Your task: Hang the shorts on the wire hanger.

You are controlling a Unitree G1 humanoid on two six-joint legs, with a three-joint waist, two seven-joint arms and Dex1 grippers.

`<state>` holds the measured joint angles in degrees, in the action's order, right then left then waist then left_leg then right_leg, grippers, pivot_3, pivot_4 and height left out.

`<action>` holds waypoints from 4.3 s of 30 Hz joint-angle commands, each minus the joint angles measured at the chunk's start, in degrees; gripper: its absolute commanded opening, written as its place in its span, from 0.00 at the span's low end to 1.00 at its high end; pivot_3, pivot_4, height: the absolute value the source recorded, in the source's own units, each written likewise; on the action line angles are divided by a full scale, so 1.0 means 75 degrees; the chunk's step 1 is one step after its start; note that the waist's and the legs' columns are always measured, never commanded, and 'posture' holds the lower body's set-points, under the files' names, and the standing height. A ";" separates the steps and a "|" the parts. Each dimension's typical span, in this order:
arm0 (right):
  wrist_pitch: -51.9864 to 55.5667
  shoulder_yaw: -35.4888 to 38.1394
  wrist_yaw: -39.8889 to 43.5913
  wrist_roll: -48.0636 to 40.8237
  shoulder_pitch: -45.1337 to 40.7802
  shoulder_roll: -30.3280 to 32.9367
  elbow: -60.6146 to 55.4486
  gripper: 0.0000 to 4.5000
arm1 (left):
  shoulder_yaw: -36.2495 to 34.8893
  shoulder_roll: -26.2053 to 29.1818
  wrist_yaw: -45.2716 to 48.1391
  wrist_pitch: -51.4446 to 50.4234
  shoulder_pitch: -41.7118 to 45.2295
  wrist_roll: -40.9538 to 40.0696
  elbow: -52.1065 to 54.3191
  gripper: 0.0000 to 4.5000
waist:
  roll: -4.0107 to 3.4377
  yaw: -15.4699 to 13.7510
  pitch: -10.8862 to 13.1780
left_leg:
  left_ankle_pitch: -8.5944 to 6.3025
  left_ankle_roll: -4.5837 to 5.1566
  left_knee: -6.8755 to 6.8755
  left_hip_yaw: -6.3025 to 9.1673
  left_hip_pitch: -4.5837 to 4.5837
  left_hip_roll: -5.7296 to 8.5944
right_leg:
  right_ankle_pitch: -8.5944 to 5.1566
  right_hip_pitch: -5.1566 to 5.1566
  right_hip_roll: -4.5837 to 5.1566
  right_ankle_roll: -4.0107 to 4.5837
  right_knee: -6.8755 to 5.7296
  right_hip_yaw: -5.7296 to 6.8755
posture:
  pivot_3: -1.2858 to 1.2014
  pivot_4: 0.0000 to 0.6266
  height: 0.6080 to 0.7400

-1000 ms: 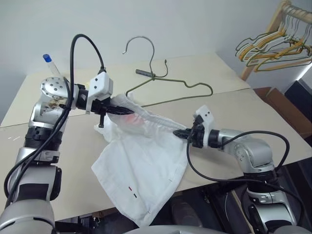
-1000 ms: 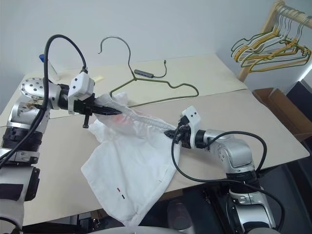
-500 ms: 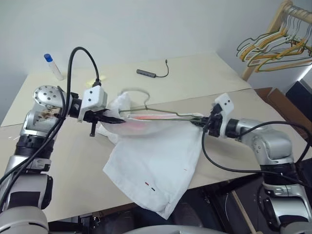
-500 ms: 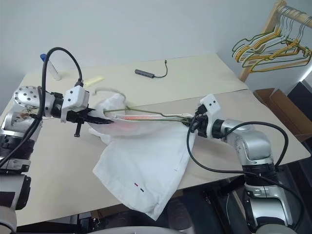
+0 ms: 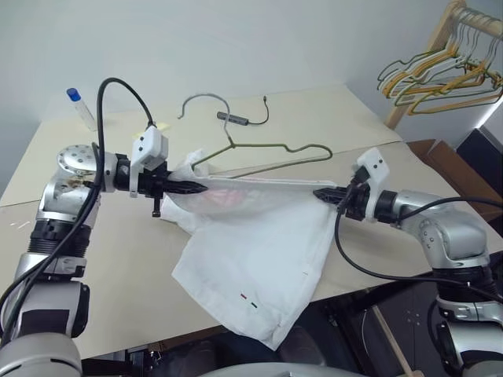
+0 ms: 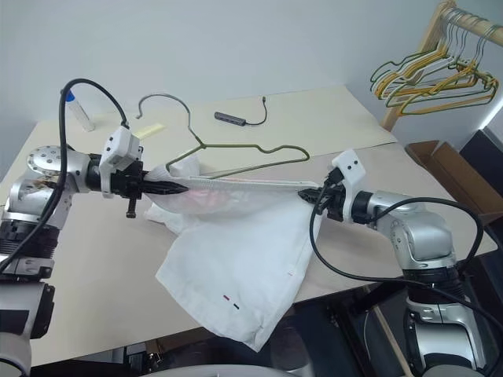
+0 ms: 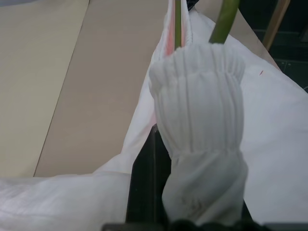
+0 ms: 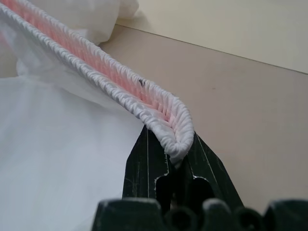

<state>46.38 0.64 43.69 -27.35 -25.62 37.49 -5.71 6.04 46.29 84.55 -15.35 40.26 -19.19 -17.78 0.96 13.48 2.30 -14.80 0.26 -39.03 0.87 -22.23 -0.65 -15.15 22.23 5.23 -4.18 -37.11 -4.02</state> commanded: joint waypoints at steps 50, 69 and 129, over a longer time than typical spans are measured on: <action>-0.0062 -0.0600 0.0759 0.0327 -0.1142 0.1362 -0.1917 0.93 | 0.1183 -0.0566 -0.0744 0.1268 0.1206 0.2409 -0.1580 0.00 | 0.0000 0.0021 0.0000 | 0.0000 0.0000 -0.0002 -0.0003 -0.0005 0.0002 | -0.0001 0.0002 0.0001 -0.0001 0.0004 0.0001 | 0.42 0.00 1.00; -0.1525 -0.4559 0.2730 0.3592 -0.4248 0.0062 0.2281 0.51 | 0.0937 -0.0747 -0.0552 0.1286 0.1293 0.2212 -0.1176 0.00 | 0.0000 0.0253 0.0000 | 0.0001 -0.0001 -0.0001 0.0005 -0.0008 0.0007 | 0.0000 0.0012 0.0008 0.0000 -0.0007 0.0003 | 0.43 0.00 1.00; -0.0628 -0.3920 0.3257 0.3761 -0.3147 -0.0339 0.1459 0.40 | 0.0939 -0.0224 0.0338 0.4062 0.0306 0.2278 -0.1307 0.99 | -0.0001 0.0425 0.0000 | 0.0003 -0.0005 -0.0001 0.0032 -0.0003 0.0016 | 0.0001 0.0007 0.0015 0.0001 -0.0015 0.0012 | 0.43 0.00 1.00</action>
<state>41.49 -30.55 68.10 1.12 -48.16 35.04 6.25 13.54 44.41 88.05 12.46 42.73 -3.09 -27.54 0.95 16.67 2.30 -14.78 0.23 -39.04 1.12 -22.25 -0.52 -15.14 22.27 5.35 -4.17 -37.22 -3.93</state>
